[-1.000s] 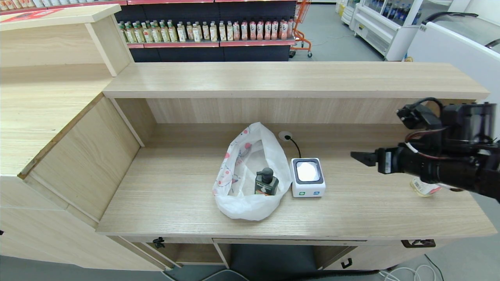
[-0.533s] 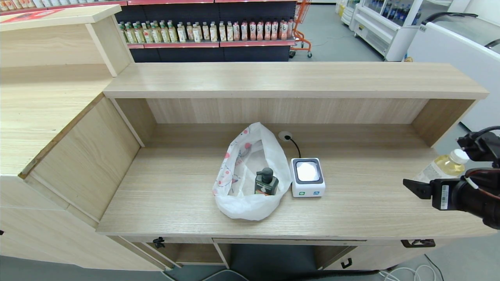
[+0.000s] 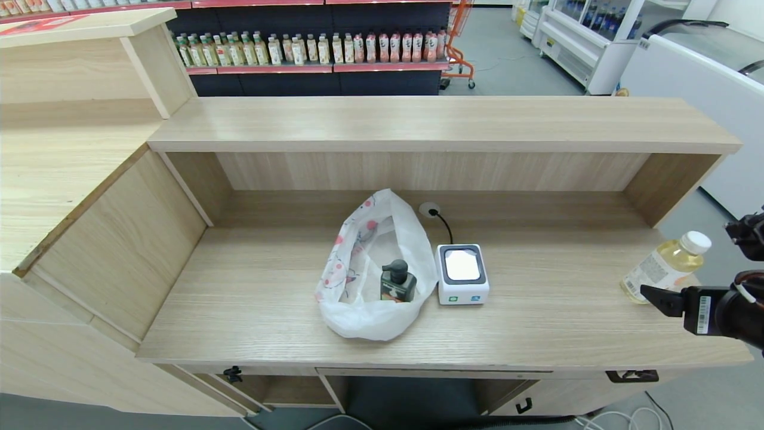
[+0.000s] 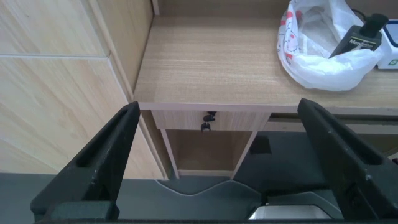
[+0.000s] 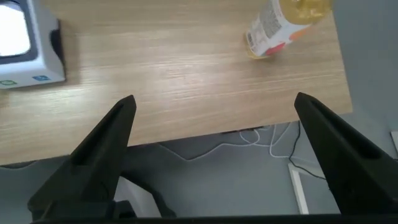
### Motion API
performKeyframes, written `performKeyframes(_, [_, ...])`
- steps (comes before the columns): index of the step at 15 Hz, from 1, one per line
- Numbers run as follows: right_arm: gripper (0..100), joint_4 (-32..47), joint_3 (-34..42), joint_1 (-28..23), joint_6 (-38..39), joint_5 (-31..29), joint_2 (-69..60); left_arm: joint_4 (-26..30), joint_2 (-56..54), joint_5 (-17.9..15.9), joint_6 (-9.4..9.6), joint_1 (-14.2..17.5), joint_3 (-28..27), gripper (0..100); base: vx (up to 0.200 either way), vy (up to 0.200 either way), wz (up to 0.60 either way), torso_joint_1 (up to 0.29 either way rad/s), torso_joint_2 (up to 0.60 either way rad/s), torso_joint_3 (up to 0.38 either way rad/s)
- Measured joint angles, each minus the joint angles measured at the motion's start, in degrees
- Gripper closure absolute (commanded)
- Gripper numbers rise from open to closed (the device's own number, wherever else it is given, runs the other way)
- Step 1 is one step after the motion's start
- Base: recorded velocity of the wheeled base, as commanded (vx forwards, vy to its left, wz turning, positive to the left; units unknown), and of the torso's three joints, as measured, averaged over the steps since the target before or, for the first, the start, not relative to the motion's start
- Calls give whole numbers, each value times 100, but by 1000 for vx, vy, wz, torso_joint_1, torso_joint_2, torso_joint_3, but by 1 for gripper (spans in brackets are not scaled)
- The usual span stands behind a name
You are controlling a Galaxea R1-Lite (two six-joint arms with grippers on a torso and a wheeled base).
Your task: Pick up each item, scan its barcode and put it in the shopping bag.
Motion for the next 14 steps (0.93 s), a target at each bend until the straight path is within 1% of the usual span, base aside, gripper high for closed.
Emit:
performKeyframes(3, [0,-6,228,2,0,5,-113,2,0,5,9,0,0,0,0,-200,0,-1,4,6])
performKeyframes(9, [0,7,308,2,1,5,-179,0,0,7,16,0,0,0,0,-200,0,2,1,2])
performKeyframes(10, [0,66,338,2,-2,2,-207,0,0,11,17,0,0,0,0,-200,0,2,2,-2])
performKeyframes(13, [0,755,341,2,0,5,-446,0,0,10,17,5,0,0,0,-200,0,1,2,7])
performKeyframes(14, [0,794,352,9,0,6,-522,0,0,10,20,0,0,0,0,-200,0,7,2,2])
